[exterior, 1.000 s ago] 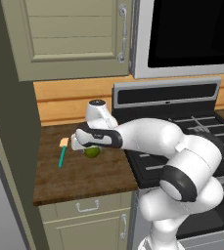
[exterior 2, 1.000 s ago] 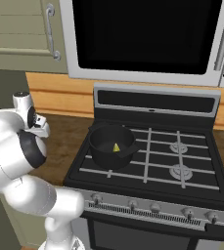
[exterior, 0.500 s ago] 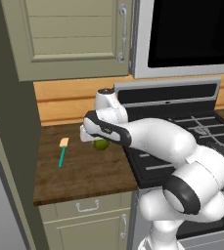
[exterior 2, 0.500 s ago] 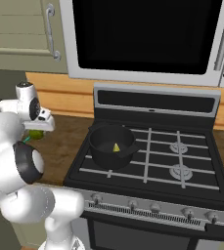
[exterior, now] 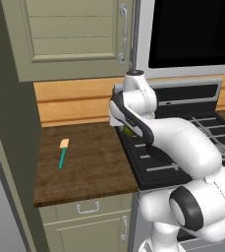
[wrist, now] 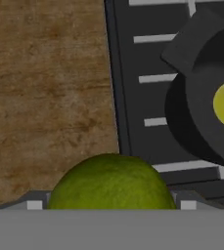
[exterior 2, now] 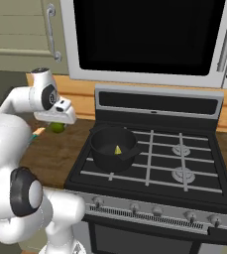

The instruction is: Put the lemon wedge and lime in the pot. Retrieve the spatula and lightly stir the vegetables in the pot.

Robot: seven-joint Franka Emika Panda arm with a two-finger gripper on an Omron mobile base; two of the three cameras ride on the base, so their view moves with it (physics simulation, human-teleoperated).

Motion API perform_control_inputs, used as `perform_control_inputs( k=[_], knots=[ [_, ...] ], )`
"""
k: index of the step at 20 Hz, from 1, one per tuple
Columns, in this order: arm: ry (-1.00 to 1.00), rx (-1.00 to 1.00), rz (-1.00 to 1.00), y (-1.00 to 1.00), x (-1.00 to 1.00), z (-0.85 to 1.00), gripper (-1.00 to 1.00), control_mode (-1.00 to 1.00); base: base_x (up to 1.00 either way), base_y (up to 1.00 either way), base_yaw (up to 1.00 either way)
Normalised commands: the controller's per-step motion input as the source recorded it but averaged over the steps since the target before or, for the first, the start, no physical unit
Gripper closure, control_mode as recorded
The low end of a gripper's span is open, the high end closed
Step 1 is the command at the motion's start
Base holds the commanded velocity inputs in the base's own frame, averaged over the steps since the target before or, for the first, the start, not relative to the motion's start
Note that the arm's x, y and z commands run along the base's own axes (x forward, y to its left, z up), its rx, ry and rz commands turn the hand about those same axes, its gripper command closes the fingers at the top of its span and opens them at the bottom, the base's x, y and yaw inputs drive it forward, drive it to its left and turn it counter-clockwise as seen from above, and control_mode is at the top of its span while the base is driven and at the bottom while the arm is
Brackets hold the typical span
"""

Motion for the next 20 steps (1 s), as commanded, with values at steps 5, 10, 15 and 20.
perform_control_inputs(
  k=[5, 10, 15, 20],
  knots=[
    [0.0, -0.04, -0.17, -1.0, -0.01, 0.07, 1.0, -1.0, 0.0, 0.0, 0.0],
    [0.04, -0.03, -0.12, -1.0, 0.02, -0.09, 1.0, -1.0, 0.0, 0.0, 0.0],
    [0.01, 0.0, -0.09, -1.0, 0.03, -0.17, 1.0, -1.0, 0.0, 0.0, 0.0],
    [0.0, 0.06, -0.01, -0.41, 0.24, -0.2, 1.0, -1.0, 0.0, 0.0, 0.0]
  ],
)
